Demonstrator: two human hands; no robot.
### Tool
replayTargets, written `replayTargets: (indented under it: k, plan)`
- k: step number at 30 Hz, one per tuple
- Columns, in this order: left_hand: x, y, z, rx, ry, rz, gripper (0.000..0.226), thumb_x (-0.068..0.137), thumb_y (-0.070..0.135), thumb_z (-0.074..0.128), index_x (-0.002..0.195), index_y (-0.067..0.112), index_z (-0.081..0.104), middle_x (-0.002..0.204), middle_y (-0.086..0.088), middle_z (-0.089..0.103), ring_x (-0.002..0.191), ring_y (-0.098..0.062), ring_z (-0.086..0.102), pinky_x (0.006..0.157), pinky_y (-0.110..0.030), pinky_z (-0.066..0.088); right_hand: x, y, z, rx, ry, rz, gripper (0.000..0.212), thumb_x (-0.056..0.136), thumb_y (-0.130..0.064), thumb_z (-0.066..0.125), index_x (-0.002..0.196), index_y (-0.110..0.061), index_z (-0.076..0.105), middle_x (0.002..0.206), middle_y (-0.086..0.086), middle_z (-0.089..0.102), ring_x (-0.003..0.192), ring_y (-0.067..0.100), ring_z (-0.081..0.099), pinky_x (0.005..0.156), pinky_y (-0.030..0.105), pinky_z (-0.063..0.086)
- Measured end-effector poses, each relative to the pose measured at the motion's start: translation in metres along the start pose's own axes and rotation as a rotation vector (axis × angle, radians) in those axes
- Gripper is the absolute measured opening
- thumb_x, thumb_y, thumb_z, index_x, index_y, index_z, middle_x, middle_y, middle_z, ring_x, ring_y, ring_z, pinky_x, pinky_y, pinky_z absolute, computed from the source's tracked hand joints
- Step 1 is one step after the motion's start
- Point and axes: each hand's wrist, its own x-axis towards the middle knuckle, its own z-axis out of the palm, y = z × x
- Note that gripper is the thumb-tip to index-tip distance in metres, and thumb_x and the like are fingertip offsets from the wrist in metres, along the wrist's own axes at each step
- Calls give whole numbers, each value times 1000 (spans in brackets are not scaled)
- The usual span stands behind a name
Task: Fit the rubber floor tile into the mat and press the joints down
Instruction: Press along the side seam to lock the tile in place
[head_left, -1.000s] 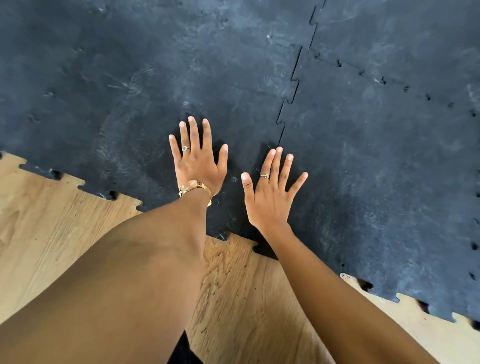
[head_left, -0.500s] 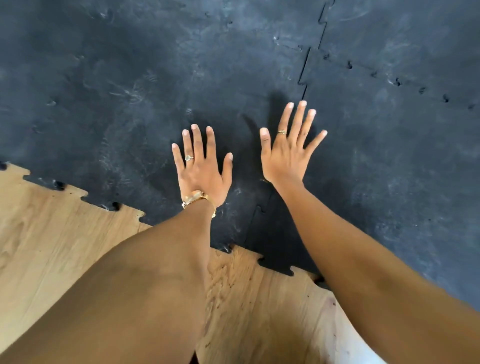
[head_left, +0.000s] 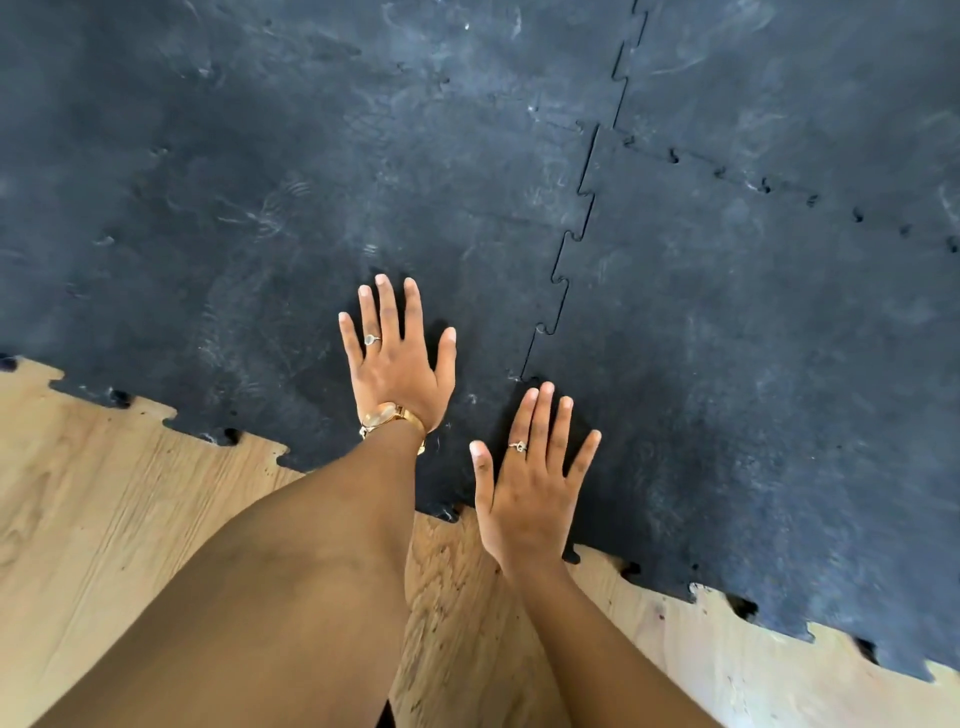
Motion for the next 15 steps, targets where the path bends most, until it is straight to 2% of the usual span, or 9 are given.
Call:
replayTargets:
  k: [7,15]
  plan:
    - [-1,0,0,-21,12,-1,67,98,51,21,154,15,10,161,-13,7,149,-31,3,119,-53,1,6,-3,-5,-13,-60,5,72,99,-57,14,154,-10,14,162,8,7,149,29,3,116,61,5]
    - [-5,4,-2,5,16,8,66,98,50,22,154,16,12,161,-13,8,148,-31,5,119,-53,4,5,1,-5,46,-13,3,69,100,-56,13,155,-13,8,163,6,2,149,29,-2,116,61,2]
